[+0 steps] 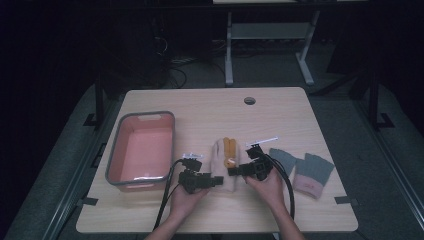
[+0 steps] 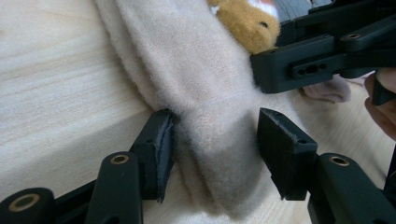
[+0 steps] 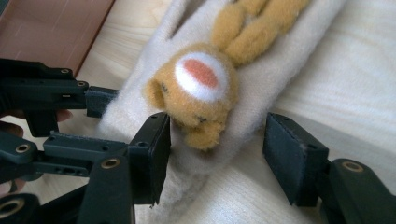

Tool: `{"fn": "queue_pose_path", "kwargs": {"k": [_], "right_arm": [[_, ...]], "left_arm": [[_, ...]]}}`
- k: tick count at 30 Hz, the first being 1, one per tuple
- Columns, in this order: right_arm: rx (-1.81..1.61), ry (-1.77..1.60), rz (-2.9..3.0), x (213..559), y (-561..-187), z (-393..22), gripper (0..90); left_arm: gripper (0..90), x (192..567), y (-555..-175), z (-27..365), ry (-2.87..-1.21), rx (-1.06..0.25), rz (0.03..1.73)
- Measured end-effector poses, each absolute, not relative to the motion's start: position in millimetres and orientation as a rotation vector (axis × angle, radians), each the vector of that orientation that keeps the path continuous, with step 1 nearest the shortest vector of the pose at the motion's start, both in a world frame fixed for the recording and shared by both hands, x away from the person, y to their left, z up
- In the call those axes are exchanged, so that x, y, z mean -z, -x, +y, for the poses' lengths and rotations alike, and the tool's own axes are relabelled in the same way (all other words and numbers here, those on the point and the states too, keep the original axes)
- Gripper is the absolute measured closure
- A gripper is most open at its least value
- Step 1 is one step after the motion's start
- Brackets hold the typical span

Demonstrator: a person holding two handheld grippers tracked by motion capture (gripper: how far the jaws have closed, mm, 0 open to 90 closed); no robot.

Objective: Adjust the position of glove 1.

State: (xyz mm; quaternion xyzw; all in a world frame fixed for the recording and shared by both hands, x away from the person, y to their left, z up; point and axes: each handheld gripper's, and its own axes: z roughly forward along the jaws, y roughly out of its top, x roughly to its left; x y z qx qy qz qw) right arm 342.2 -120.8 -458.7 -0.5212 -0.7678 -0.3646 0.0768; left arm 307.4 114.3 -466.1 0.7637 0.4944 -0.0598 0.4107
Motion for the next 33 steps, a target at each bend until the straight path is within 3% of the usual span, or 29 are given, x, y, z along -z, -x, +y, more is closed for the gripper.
{"fn": "queue_pose_path", "kwargs": {"k": [7,33], "right_arm": [[1.106,1.605,-2.186,463,-340,-122,44.9],[1.19,1.638,-1.998,477,-342,-115,79.2]], "left_arm": [[52.0,467,-309,115,-1.925,0.171,1.236],[63.9,473,-318,115,-1.84,0.283,1.28]]}}
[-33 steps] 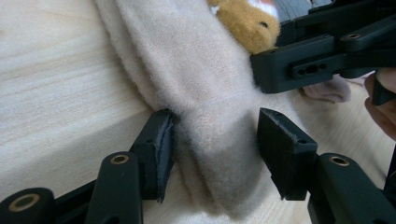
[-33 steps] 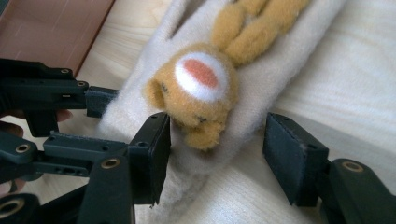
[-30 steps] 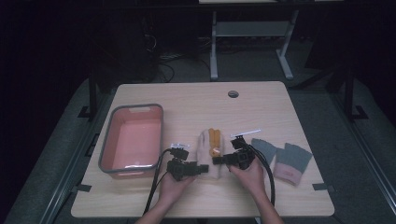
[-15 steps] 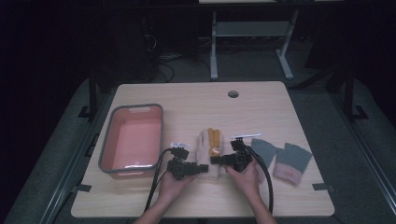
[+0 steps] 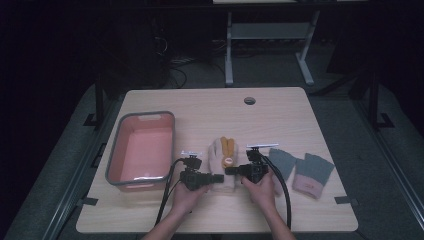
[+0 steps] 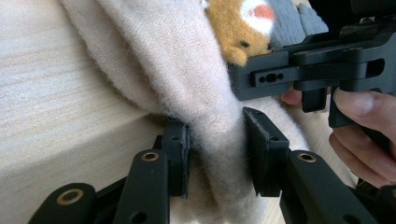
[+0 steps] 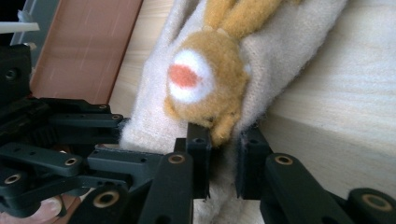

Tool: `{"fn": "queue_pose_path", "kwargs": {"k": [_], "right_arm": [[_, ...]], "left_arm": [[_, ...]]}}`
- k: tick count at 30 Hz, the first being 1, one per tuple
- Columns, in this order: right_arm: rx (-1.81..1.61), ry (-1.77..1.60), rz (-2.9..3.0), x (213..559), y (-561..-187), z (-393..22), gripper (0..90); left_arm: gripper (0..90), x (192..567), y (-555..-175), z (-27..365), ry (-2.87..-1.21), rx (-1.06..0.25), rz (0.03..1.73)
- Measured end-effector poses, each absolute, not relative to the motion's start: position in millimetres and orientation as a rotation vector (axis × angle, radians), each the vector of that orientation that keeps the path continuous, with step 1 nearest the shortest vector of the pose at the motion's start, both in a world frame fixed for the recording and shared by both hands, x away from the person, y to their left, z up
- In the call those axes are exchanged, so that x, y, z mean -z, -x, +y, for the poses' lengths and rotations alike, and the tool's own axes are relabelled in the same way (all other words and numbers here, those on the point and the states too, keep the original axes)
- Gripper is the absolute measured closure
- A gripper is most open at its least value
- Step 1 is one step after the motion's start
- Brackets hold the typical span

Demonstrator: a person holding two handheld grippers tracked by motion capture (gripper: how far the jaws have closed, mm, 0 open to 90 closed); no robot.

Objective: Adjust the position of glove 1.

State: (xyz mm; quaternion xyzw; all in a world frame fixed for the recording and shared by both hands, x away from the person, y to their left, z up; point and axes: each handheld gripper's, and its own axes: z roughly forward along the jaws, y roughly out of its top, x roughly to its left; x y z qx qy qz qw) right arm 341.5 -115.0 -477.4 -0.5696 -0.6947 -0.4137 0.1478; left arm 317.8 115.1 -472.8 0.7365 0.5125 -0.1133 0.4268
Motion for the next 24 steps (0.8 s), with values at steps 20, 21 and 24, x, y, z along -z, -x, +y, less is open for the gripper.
{"fn": "queue_pose_path", "kwargs": {"k": [20,21,24], "right_arm": [[1.205,1.587,-2.014,457,-343,-119,81.5],[1.209,1.582,-2.019,456,-344,-119,81.5],[1.211,1.58,-2.021,452,-344,-118,81.7]], "left_arm": [[65.0,463,-317,120,-1.778,0.306,1.239],[65.0,461,-318,120,-1.78,0.303,1.234],[65.0,458,-319,121,-1.792,0.294,1.216]]}}
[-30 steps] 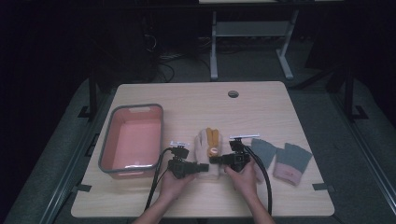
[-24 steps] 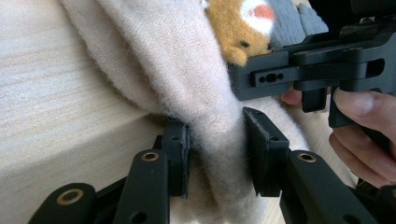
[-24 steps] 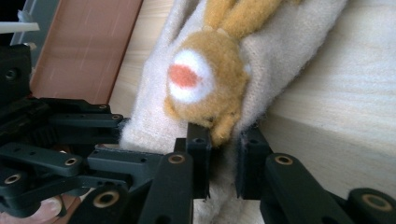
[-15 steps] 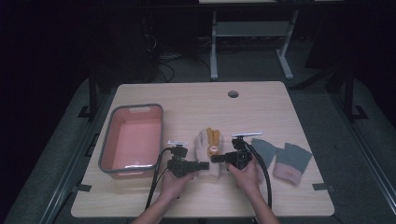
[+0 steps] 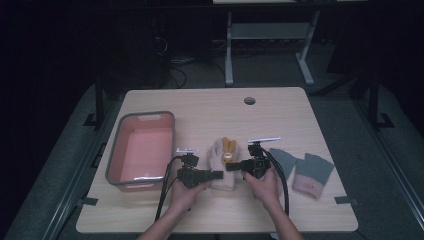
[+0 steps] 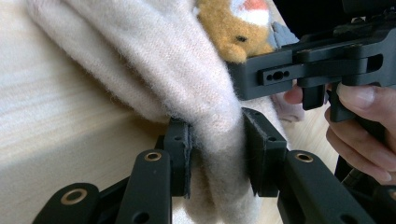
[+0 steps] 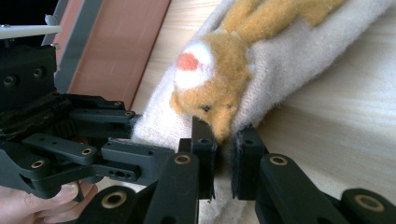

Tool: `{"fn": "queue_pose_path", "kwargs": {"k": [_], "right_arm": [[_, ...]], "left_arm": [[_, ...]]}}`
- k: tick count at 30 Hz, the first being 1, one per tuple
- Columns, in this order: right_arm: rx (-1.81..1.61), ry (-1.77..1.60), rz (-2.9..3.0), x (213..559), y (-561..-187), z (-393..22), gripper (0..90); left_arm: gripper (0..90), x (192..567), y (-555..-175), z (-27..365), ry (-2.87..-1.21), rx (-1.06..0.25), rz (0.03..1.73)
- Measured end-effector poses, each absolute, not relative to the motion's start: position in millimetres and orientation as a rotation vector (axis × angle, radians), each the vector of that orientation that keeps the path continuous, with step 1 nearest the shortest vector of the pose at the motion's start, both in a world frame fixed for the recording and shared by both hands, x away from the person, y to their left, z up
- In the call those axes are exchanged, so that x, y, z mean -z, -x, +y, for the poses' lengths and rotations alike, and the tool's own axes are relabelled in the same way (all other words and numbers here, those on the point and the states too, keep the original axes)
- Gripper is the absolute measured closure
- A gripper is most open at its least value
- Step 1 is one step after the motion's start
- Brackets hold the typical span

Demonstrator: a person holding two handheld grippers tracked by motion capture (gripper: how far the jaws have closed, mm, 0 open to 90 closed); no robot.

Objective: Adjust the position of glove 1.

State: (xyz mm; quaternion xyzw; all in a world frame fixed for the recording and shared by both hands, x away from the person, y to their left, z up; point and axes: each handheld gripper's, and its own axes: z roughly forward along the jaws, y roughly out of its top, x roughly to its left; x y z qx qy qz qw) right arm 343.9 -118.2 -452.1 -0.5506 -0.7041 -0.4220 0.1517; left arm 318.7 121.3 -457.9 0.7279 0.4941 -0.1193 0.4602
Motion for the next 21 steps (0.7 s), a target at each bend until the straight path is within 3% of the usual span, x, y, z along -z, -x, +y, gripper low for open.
{"fn": "queue_pose_path", "kwargs": {"k": [21], "right_arm": [[1.277,1.541,-2.022,427,-345,-118,82.0]], "left_arm": [[67.1,435,-323,130,-1.748,0.322,1.19]]}}
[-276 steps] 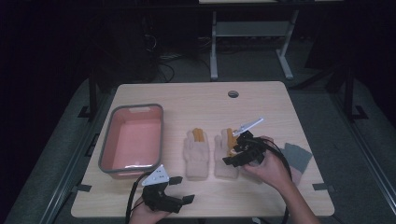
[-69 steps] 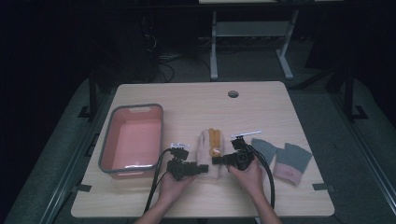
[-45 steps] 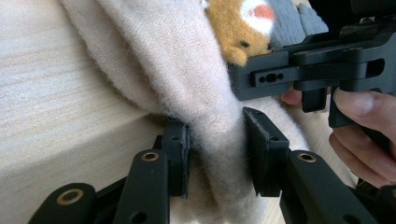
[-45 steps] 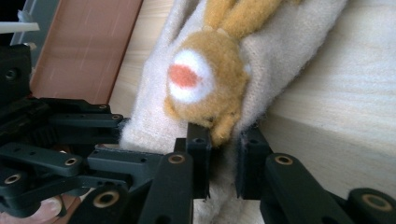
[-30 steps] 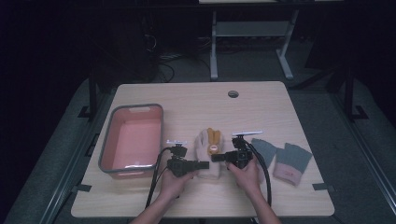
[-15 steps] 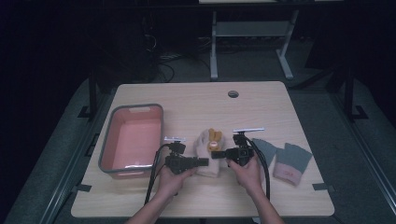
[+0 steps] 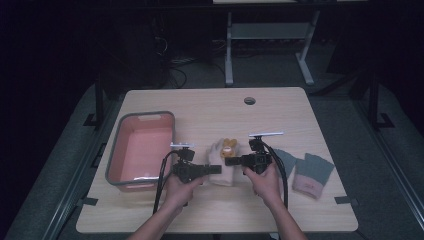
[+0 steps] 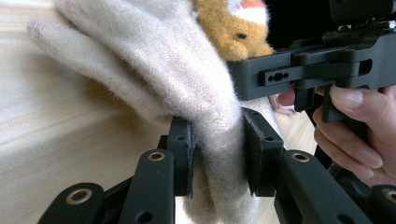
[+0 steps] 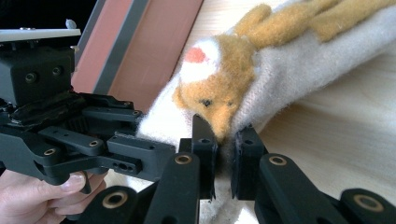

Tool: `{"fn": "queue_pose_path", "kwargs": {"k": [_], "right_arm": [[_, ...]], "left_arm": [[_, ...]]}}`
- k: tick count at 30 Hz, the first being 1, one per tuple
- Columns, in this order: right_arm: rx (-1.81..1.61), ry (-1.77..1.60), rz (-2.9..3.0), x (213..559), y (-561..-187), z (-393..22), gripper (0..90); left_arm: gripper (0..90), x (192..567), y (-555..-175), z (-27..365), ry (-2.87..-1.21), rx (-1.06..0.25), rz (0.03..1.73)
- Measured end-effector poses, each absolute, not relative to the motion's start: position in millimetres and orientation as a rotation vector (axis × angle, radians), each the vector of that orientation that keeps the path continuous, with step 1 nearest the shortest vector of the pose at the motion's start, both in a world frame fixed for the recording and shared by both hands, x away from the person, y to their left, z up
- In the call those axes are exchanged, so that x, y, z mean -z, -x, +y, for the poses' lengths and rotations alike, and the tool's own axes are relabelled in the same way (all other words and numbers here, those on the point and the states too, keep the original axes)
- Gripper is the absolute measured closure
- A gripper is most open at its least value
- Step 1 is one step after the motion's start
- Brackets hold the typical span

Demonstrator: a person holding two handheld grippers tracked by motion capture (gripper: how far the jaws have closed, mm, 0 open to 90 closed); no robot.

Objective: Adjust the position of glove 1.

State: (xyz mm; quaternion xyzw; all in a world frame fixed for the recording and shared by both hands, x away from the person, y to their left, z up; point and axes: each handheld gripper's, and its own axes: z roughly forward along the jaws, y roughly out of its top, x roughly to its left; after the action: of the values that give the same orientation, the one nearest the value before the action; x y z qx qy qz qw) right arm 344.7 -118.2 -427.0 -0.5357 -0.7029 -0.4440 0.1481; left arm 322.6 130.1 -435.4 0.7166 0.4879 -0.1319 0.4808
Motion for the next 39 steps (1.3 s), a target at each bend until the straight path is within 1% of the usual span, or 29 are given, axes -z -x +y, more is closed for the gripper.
{"fn": "queue_pose_path", "kwargs": {"k": [7,23,39], "right_arm": [[1.301,1.525,-2.029,416,-347,-114,82.0],[1.343,1.484,-2.046,388,-353,-108,82.1],[1.36,1.432,-2.08,364,-362,-94,82.1]], "left_arm": [[67.2,426,-325,136,-1.729,0.328,1.183],[67.5,398,-334,147,-1.74,0.315,1.129],[67.6,374,-342,163,-1.745,0.308,1.115]]}}
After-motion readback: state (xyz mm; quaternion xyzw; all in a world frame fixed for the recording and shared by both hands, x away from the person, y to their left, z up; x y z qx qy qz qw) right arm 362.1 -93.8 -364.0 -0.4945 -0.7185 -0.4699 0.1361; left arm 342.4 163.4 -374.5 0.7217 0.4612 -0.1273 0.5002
